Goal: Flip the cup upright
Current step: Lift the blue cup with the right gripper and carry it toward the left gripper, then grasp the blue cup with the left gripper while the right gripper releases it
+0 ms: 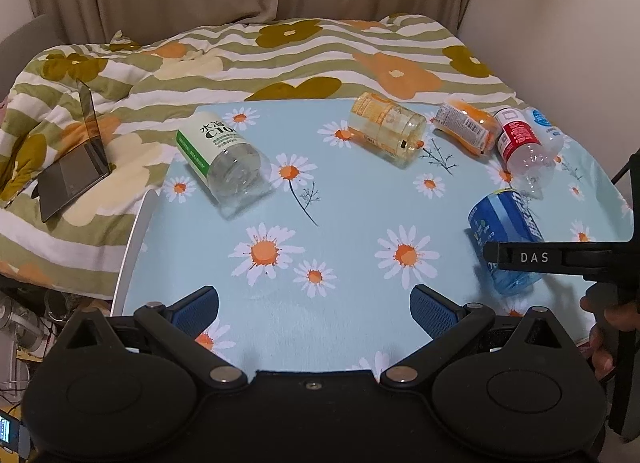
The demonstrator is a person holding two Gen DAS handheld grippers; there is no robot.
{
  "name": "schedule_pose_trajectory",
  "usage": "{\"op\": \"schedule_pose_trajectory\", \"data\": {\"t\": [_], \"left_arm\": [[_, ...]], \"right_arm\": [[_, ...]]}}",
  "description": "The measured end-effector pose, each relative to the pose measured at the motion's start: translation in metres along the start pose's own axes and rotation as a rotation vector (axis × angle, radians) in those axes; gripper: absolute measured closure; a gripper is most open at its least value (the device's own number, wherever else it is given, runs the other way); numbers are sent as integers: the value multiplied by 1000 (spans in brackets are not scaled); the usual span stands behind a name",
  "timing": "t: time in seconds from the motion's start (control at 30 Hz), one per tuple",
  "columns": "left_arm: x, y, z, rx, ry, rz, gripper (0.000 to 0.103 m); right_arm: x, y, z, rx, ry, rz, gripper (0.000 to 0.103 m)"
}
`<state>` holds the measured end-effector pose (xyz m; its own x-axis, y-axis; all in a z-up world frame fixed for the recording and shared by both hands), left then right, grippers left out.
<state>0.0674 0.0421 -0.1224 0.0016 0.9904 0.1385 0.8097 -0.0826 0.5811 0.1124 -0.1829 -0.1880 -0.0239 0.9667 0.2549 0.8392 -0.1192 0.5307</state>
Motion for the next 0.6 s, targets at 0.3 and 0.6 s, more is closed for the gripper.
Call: {"op": "schedule_pose_trajectory", "data": {"t": [0.3, 0.6], "left_arm": [[-14, 19, -16, -32, -17, -1, 0], [-77, 55, -25, 18, -98, -3, 0]], "right_arm": [[0, 9, -41, -13, 77, -2, 0], [-52, 21, -92, -22, 72, -99, 0]]}}
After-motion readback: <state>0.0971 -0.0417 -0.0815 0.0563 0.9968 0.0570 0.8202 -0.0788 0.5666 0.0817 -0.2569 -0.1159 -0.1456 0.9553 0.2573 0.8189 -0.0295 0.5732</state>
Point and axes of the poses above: each gripper's, at about its wrist camera, not at the fingertips, and z roughly the way its jaws point, x to its left, y to its top, the point moved 6 cm from there along z, roughly the way its jaws point, and after that the axes turned 11 degrees about y, right-handed, at the moved point
